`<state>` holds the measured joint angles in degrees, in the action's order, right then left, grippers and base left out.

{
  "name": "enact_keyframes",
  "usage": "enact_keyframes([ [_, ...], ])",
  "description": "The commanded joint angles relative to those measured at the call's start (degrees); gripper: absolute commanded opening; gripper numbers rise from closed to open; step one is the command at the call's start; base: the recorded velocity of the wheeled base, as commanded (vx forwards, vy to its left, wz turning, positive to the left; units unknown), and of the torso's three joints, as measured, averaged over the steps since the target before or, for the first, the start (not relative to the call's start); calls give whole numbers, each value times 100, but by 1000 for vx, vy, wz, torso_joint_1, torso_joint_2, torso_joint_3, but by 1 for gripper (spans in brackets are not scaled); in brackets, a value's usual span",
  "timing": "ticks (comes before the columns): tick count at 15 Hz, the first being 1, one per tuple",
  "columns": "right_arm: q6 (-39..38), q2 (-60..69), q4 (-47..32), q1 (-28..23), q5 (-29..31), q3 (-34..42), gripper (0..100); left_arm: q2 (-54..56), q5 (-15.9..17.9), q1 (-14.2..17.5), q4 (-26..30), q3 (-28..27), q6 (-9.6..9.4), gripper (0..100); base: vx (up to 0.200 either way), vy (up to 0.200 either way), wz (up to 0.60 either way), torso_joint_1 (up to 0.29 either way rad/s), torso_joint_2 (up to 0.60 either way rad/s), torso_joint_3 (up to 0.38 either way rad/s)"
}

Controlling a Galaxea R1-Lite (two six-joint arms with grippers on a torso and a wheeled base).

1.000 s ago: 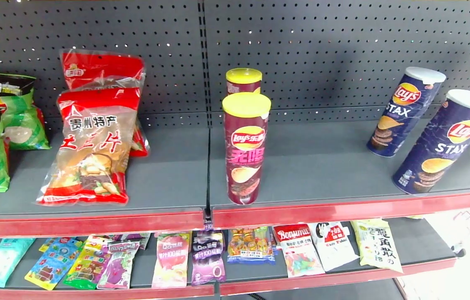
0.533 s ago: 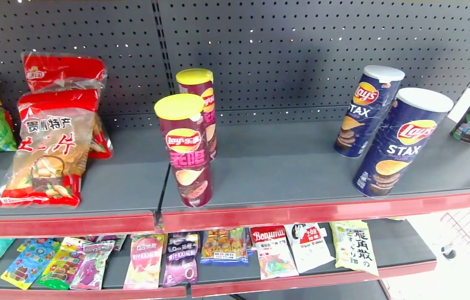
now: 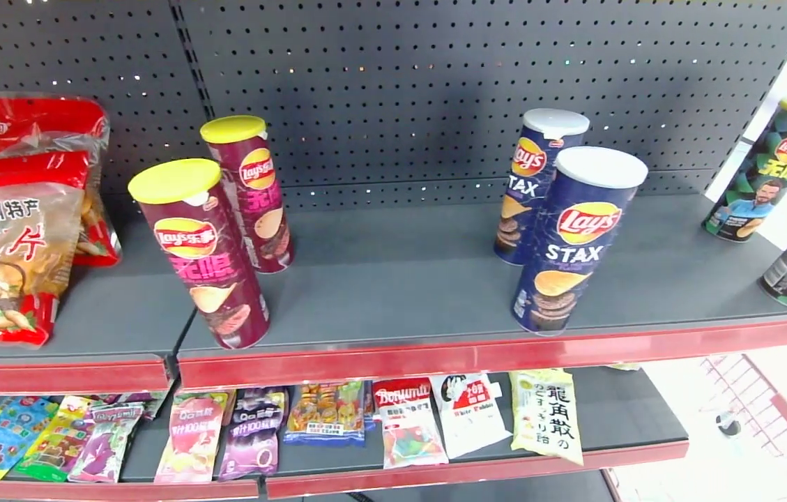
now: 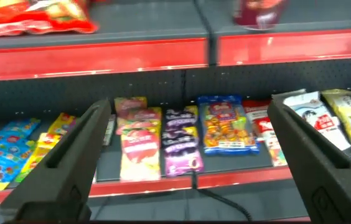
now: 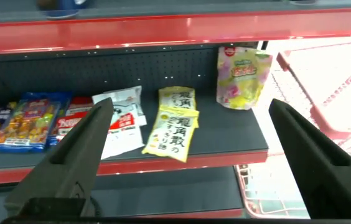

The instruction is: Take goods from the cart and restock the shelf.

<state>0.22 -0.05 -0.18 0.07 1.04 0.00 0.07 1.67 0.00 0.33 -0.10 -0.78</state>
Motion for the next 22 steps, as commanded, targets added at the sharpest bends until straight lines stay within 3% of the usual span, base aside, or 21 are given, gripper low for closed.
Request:
enact_keyframes([
  [1, 4, -4, 1, 1, 2, 0, 100, -7, -9, 0, 2, 1, -1, 100, 0, -200, 0, 2, 12, 7],
  [12, 4, -4, 1, 1, 2, 0, 100, -7, -9, 0, 2, 1, -10, 100, 0, -200, 0, 1, 2, 2],
  [22, 4, -4, 1, 1, 2, 0, 100, -7, -9, 0, 2, 1, 8, 100, 60, 0, 0, -2, 0, 2],
])
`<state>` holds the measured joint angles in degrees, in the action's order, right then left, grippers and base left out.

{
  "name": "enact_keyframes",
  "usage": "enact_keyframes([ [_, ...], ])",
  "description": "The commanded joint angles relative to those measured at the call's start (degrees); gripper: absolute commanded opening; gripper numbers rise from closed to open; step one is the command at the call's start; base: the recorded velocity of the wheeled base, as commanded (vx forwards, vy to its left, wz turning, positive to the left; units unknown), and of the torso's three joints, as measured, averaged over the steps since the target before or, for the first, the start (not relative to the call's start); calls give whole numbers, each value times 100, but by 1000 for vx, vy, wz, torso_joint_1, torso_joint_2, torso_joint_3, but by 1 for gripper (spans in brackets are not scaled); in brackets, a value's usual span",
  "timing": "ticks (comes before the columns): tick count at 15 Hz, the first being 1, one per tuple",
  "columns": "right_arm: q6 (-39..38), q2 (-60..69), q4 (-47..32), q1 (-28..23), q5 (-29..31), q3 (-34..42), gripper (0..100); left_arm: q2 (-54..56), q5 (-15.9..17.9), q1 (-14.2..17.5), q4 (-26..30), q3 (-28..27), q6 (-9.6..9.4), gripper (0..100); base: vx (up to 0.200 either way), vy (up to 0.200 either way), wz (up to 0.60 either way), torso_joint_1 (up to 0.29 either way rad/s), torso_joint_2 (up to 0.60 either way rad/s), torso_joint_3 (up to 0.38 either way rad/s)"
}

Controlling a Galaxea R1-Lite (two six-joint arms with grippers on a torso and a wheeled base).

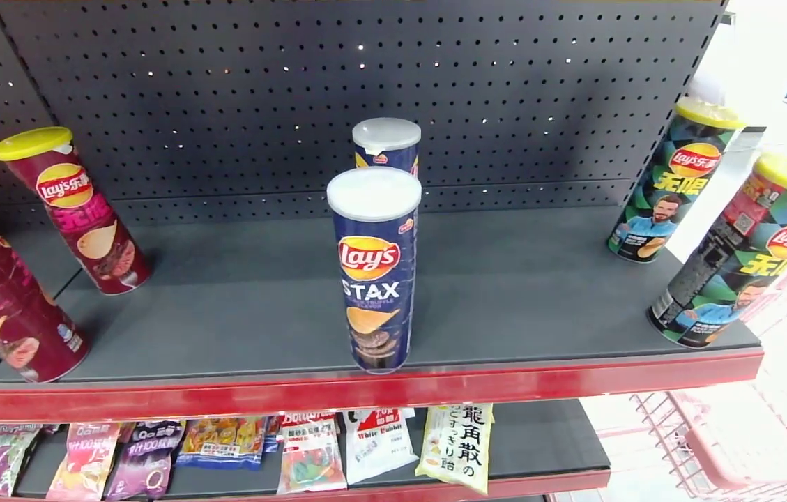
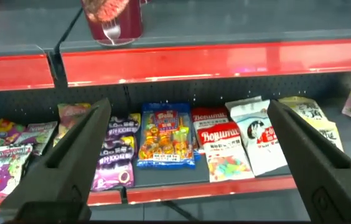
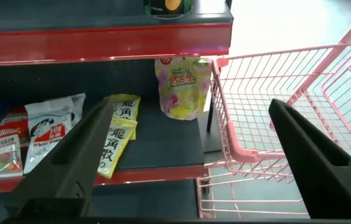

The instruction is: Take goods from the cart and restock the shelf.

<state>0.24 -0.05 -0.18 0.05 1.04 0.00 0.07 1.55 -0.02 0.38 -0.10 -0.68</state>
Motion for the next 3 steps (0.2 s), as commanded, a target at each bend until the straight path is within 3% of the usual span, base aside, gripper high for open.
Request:
enact_keyframes([
  [1, 2, -4, 1, 4, 2, 0, 100, -7, 3, 2, -3, 1, -2, 100, 0, 0, 0, 0, 0, 0],
  [3, 2, -4, 1, 4, 2, 0, 100, -7, 3, 2, -3, 1, -2, 100, 0, 0, 0, 0, 0, 0],
])
